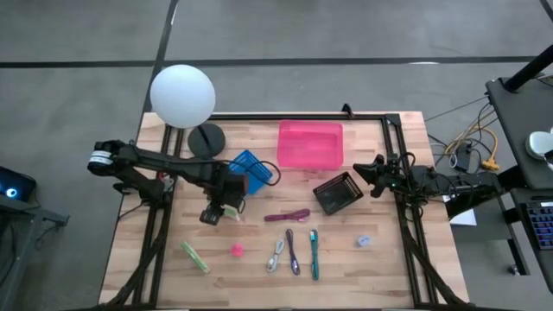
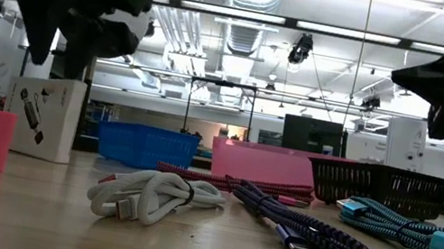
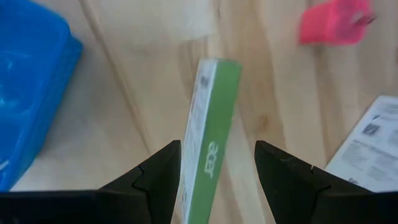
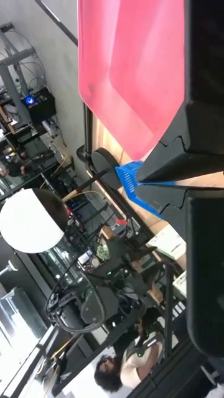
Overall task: Pick and place items into bin
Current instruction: Put the top white card reader box into the blue bin
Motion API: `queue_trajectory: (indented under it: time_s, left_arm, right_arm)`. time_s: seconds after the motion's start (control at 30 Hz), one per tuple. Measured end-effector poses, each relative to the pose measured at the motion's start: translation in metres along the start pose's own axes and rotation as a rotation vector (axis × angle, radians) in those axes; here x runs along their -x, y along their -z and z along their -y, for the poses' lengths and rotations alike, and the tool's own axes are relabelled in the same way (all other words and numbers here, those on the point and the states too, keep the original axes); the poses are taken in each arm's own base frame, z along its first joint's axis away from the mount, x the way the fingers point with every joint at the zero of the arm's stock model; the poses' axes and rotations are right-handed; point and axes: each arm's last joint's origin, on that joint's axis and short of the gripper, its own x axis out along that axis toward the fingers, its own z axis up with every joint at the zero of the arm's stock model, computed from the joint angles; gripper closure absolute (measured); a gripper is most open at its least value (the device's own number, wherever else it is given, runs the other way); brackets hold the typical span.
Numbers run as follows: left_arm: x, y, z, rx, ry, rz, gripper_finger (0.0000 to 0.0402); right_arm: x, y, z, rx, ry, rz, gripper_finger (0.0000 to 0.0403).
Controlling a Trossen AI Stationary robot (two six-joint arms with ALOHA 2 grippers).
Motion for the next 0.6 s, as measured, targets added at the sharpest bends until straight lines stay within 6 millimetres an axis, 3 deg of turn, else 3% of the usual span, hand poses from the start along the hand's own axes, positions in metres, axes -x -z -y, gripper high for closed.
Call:
queue_trajectory:
  time_s: [0.6]
  left_arm:
    - [-0.025, 0.013, -0.002, 0.012, -0.031, -0.044, 0.0213]
  right_arm:
    - [0.000, 0.000, 0.000, 0.003, 0.004, -0.004, 0.0394]
